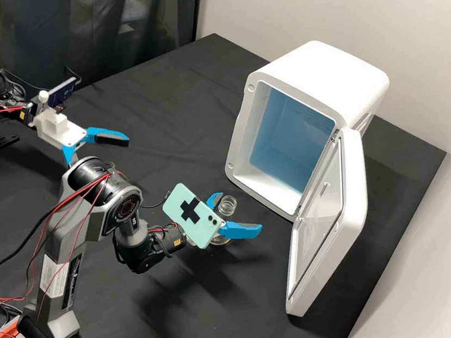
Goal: Take the flask out of the incubator
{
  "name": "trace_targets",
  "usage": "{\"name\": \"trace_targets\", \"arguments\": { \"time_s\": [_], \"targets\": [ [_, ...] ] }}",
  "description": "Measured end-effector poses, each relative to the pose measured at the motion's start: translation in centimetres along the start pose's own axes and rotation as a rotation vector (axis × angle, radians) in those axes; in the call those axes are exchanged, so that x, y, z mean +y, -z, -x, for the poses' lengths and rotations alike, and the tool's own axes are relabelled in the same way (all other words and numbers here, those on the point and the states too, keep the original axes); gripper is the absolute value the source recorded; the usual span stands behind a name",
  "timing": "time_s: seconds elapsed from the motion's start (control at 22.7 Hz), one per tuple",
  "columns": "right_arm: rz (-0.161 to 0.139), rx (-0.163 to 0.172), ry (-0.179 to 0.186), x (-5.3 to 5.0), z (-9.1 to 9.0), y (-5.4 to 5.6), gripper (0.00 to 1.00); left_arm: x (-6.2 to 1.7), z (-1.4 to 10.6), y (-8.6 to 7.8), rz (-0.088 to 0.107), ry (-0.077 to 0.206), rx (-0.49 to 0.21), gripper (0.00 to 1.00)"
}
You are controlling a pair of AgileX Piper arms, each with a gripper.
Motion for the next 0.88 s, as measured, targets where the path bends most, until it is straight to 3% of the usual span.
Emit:
{"name": "trace_targets", "arguments": {
  "time_s": [0.04,0.22,0.4,0.66,0.88],
  "targets": [
    [0.004,0.014,-0.001,0.2,0.3,0.1,1.00,-0.28,-0.2,-0.1,-0.002,0.007,0.006,1.00],
    [-0.040,0.068,0.015,1.0,1.2,0.3,1.00,-0.38,-0.4,-0.2,0.037,-0.015,0.073,1.00],
    [-0.089,0.087,-0.015,2.2,1.8,0.6,1.00,-0.61,-0.5,-0.8,0.024,-0.020,0.095,1.00],
    [-0.139,0.145,-0.028,3.6,3.1,0.9,1.00,-0.58,-0.5,-0.7,0.033,-0.027,0.109,1.00],
    [-0.173,0.156,-0.067,4.6,3.5,1.0,1.00,-0.58,-0.5,-0.7,0.034,-0.028,0.111,1.00]
  ]
}}
